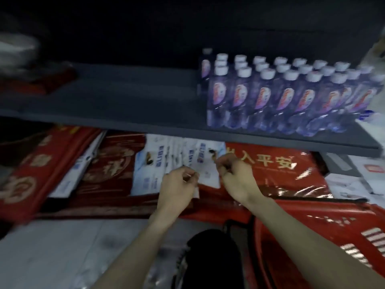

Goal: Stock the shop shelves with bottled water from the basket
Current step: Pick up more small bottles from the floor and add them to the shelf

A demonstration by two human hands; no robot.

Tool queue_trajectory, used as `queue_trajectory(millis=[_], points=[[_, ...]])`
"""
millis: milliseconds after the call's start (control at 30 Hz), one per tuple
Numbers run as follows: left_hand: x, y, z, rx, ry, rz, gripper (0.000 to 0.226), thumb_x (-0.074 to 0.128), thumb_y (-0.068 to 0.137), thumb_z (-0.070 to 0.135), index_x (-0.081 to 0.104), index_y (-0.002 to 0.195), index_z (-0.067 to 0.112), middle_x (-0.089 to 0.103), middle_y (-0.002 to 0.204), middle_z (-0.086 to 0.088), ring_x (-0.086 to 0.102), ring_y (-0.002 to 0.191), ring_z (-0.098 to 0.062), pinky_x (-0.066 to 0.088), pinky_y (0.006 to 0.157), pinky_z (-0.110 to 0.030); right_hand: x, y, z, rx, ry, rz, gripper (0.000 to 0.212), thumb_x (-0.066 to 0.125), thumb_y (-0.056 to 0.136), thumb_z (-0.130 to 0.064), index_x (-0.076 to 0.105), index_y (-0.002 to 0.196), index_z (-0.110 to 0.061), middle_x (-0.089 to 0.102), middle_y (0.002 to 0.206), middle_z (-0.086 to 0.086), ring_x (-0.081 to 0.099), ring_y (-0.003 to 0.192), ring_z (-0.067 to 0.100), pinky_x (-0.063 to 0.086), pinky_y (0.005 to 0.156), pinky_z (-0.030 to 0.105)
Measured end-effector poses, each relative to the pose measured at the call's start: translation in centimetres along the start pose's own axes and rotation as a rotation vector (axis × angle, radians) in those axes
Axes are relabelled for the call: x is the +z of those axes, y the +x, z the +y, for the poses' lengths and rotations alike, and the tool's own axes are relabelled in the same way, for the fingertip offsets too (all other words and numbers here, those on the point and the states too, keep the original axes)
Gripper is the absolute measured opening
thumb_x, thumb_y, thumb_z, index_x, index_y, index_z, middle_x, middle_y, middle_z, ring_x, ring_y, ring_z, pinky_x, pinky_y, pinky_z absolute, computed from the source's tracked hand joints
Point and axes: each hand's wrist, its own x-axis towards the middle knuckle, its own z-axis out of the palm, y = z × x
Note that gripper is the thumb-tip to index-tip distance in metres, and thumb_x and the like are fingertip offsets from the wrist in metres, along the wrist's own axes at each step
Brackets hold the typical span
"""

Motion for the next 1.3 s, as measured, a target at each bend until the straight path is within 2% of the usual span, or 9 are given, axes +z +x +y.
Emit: queue_trajectory(millis=[167, 267, 500, 600, 800, 900, 1067, 1200, 1300], points=[[-7.9, -4.5, -9.1, -0.135, 0.109, 0.134, 0.010, 0.074, 0.092, 0.024, 0.078, 0.083, 0.025, 0.077, 0.077, 0.007, 0.074, 0.077, -0.013, 0.056, 0.070, -0.026, 10.0, -1.9, -4.4, -0.067, -0.114, -0.389, 0.010, 0.059, 0.100, -0.030, 0.066, 0.107, -0.028, 0.073, 0.101, -0.003, 0.068, 0.095, 0.017, 0.057, 0.086, 0.037], [-11.5, -7.4, -14.5, -0.248, 0.139, 0.170, 0.012, 0.069, 0.086, 0.035, 0.074, 0.076, 0.032, 0.076, 0.075, 0.010, 0.074, 0.069, -0.015, 0.062, 0.069, -0.037, 15.8, -4.1, -5.6, -0.078, -0.172, -0.603, 0.013, 0.061, 0.100, -0.031, 0.068, 0.110, -0.027, 0.071, 0.109, -0.003, 0.066, 0.102, 0.016, 0.057, 0.090, 0.035], [-15.3, -13.8, -24.0, -0.516, 0.200, 0.127, 0.017, 0.068, 0.092, 0.013, 0.075, 0.084, 0.026, 0.078, 0.081, 0.001, 0.075, 0.076, -0.023, 0.062, 0.077, -0.040, 27.1, -10.0, -5.7, 0.036, -0.329, -0.972, 0.023, 0.063, 0.094, -0.025, 0.067, 0.109, -0.009, 0.066, 0.108, 0.010, 0.060, 0.091, 0.021, 0.050, 0.075, 0.033], [-15.0, -15.8, -26.6, -0.619, 0.245, 0.120, 0.020, 0.065, 0.092, 0.013, 0.080, 0.104, 0.019, 0.080, 0.105, -0.006, 0.073, 0.096, -0.027, 0.058, 0.085, -0.032, 30.0, -12.4, -4.0, 0.053, -0.417, -0.975, 0.005, 0.061, 0.093, -0.018, 0.064, 0.092, -0.015, 0.062, 0.097, 0.004, 0.061, 0.096, 0.024, 0.051, 0.080, 0.033], [-15.1, -17.5, -31.0, -0.783, 0.298, 0.062, 0.061, 0.067, 0.092, 0.016, 0.045, 0.149, 0.015, 0.051, 0.143, -0.015, 0.058, 0.099, -0.026, 0.041, 0.083, -0.030, 32.2, -16.0, 0.7, 0.025, -0.543, -1.087, 0.041, 0.071, 0.094, -0.020, 0.055, 0.131, -0.015, 0.049, 0.137, 0.007, 0.053, 0.124, 0.029, 0.051, 0.100, 0.037], [-14.4, -17.7, -32.5, -0.833, 0.303, 0.026, 0.058, 0.071, 0.092, 0.025, 0.049, 0.144, 0.014, 0.061, 0.138, -0.013, 0.062, 0.120, -0.031, 0.046, 0.088, -0.032, 31.9, -15.8, 1.8, 0.030, -0.502, -1.040, 0.053, 0.083, 0.083, -0.021, 0.057, 0.128, -0.026, 0.051, 0.138, 0.003, 0.057, 0.120, 0.026, 0.056, 0.090, 0.039], [-12.5, -17.7, -32.9, -0.772, 0.417, 0.042, 0.041, 0.074, 0.093, 0.036, 0.059, 0.121, 0.011, 0.070, 0.111, -0.015, 0.068, 0.103, -0.037, 0.047, 0.073, -0.034, 32.5, -16.5, 2.0, 0.031, -0.459, -0.919, 0.034, 0.076, 0.086, -0.017, 0.063, 0.116, -0.027, 0.059, 0.131, 0.003, 0.064, 0.108, 0.026, 0.063, 0.084, 0.045], [-11.5, -17.5, -32.9, -0.743, 0.338, 0.108, 0.045, 0.080, 0.088, 0.020, 0.053, 0.123, 0.010, 0.068, 0.103, -0.015, 0.067, 0.094, -0.037, 0.048, 0.071, -0.035, 33.4, -16.3, 2.0, 0.083, -0.500, -0.900, 0.060, 0.088, 0.077, -0.019, 0.061, 0.131, -0.018, 0.056, 0.141, 0.009, 0.059, 0.122, 0.030, 0.060, 0.090, 0.041], [-10.9, -17.6, -33.2, -0.667, 0.324, 0.074, 0.040, 0.079, 0.086, 0.011, 0.060, 0.120, 0.015, 0.066, 0.096, -0.009, 0.063, 0.085, -0.030, 0.052, 0.065, -0.037, 33.5, -15.3, 1.5, 0.124, -0.481, -0.884, 0.052, 0.087, 0.079, -0.022, 0.063, 0.125, -0.021, 0.061, 0.135, 0.005, 0.060, 0.121, 0.027, 0.054, 0.090, 0.034]])
